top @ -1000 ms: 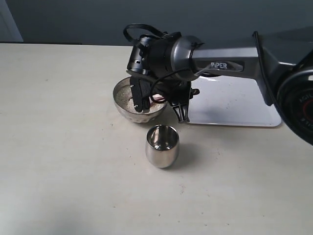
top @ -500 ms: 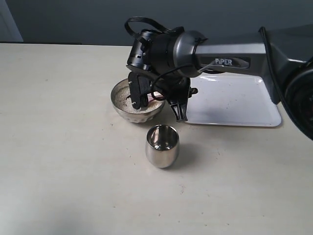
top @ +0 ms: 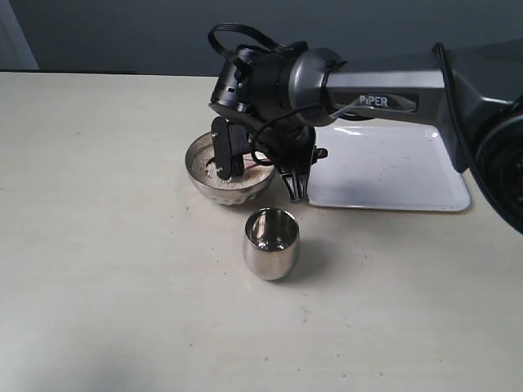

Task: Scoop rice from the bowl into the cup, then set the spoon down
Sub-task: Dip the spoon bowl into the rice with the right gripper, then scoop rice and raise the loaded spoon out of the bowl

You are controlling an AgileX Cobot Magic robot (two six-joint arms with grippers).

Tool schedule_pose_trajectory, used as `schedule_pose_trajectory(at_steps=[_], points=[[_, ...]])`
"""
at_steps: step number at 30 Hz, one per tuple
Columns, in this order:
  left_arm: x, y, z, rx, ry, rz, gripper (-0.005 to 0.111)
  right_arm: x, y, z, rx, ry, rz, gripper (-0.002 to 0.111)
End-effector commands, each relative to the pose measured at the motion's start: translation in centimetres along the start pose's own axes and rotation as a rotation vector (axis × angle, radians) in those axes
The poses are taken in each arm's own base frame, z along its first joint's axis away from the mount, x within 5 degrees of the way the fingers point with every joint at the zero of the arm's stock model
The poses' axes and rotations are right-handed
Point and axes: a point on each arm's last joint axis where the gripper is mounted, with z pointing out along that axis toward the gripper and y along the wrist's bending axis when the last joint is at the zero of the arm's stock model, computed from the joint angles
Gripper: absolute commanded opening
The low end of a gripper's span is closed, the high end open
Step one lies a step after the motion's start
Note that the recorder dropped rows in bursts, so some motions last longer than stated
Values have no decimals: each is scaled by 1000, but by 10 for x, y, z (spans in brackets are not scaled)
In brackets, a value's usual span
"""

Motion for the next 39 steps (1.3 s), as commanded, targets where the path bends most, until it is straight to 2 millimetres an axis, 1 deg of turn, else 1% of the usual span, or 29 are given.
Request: schedule_pose_trajectory(at_steps=[1,4,8,13,22,28,39], points=[[-3,0,-1,1,-15,-9,1,4,-13,-14,7,-23,16,0],[-3,0,-1,1,-15,-9,1,3,-14,-17,-20,-51,14,0],[-3,0,-1,1,-15,-9,1,10,-14,-9,-109,-91,64,0],[-3,0,-1,1,-15,-9,1,20,-17,-2,-146,-70,75,0],[-3,0,-1,1,-15,-9,1,22,-11,-3,-213,-46,64,0],[-3,0,-1,1,-15,-9,1,24,-11,-5,-208,-50,67,0],[-3,0,-1,1,-15,-9,1,30,-16,-21,-197,-87,96,0]])
